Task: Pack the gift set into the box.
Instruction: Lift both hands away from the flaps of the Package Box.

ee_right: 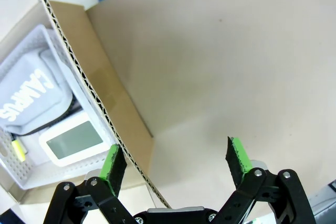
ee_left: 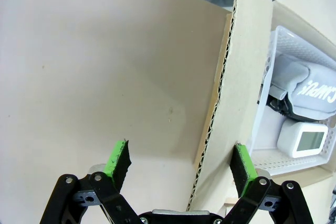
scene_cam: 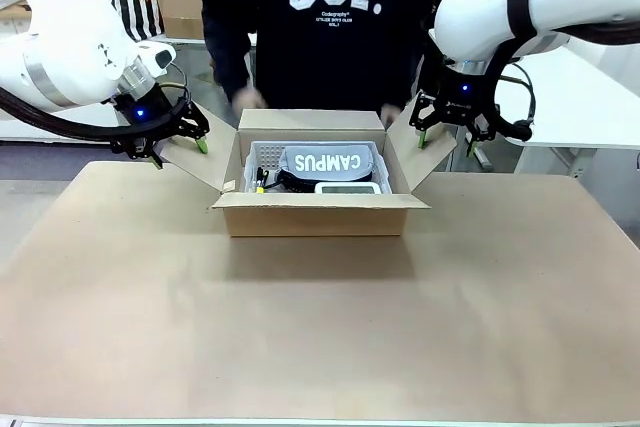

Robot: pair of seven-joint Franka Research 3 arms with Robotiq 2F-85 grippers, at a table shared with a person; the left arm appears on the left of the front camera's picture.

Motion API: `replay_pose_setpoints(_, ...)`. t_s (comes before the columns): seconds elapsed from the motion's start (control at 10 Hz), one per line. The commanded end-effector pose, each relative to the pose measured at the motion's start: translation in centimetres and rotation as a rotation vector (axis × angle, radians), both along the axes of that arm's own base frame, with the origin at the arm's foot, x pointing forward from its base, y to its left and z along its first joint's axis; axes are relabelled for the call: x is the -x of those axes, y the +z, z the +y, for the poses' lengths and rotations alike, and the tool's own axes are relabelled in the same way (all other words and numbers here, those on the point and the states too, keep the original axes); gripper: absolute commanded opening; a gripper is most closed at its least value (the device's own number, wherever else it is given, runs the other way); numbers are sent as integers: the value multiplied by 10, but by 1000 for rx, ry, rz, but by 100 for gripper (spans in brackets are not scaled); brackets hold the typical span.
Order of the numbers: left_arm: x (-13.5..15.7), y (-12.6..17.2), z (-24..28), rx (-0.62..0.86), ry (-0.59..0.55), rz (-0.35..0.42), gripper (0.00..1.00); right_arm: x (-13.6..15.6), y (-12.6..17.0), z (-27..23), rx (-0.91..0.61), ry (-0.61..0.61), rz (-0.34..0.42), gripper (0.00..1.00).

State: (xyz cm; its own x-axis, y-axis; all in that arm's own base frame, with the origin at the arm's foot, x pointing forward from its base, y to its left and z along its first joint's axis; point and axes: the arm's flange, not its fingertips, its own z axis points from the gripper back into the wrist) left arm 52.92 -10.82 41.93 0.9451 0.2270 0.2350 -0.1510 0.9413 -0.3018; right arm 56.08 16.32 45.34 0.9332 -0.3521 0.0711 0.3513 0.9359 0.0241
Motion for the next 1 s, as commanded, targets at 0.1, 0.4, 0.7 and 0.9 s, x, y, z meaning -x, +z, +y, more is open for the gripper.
replay_pose_setpoints(0.1, 0, 3, -1, -8, 14, 6, 100, -3, 2, 2, 20, -19, 0, 100)
replay_pose_setpoints(0.4, 0, 3, -1, -8, 14, 6, 100, -3, 2, 2, 20, -19, 0, 100)
replay_pose_setpoints(0.7, 0, 3, -1, -8, 14, 6, 100, -3, 2, 2, 20, -19, 0, 100)
replay_pose_setpoints(0.9, 0, 3, -1, -8, 14, 6, 100, -3, 2, 2, 20, -19, 0, 100)
